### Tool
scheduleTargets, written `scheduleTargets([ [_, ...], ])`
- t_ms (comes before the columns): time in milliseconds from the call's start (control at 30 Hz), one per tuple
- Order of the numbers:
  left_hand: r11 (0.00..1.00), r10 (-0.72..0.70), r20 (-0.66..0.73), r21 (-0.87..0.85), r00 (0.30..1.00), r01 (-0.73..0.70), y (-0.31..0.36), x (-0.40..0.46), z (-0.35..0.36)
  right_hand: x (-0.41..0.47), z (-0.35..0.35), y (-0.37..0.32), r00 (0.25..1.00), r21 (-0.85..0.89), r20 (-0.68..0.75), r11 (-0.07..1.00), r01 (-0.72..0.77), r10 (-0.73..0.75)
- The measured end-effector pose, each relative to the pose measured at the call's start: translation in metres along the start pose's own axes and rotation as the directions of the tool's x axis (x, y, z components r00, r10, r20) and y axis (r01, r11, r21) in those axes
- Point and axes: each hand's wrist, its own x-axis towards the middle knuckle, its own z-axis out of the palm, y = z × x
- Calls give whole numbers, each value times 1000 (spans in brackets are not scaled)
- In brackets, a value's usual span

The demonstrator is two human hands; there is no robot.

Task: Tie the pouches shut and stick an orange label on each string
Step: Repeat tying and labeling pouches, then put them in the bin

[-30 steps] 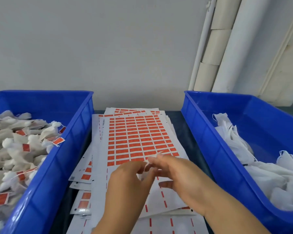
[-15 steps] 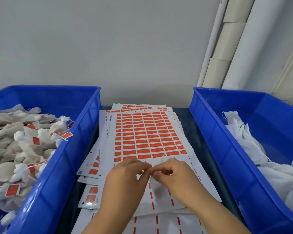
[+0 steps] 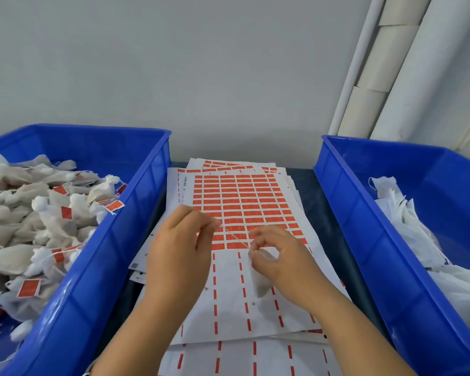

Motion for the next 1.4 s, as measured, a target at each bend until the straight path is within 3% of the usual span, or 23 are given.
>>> scheduleTargets([
  [167,998,-50,-17,-29,999,49,-10,14,15,10,8,3,981,175,174,977,-120,89],
  [300,989,-135,-71,-74,988,130,-17,28,23,10,9,8,958,128,254,977,-168,131],
  [400,967,-237,-103,-123,966,224,-26,38,28,12,11,17,941,123,269,962,-245,205],
  [467,923,-354,-56,-178,933,340,-35,40,34,14,10,24,945,253,251,928,-274,210],
  [567,834,-514,40,-210,857,510,-47,32,47,17,8,34,954,568,236,771,-289,184],
  [633,808,-554,91,-182,827,561,-51,21,57,20,6,41,959,790,229,543,-285,169],
  [700,833,-515,169,-134,840,537,-48,10,66,24,5,47,960,900,194,353,-255,200],
  [767,910,-381,275,-57,883,410,-46,1,71,24,5,51,961,924,133,319,-209,244],
  [833,978,-182,417,-15,891,206,-41,-6,73,25,3,54,962,918,70,361,-166,264],
  [900,997,-31,519,-45,854,64,-38,-12,74,24,3,55,963,863,17,483,-150,268],
  [1000,991,86,529,-133,844,-18,-35,-17,72,19,8,55,963,554,-105,819,-151,249],
  [1067,982,124,481,-188,868,-36,-34,-18,71,15,11,53,985,383,-70,916,-119,157],
  [1233,933,51,377,-348,925,90,-34,-14,70,12,22,48,990,185,142,983,-19,-8],
  [1400,842,-157,468,-397,870,366,-38,-10,72,10,26,46,989,204,129,978,49,-77],
])
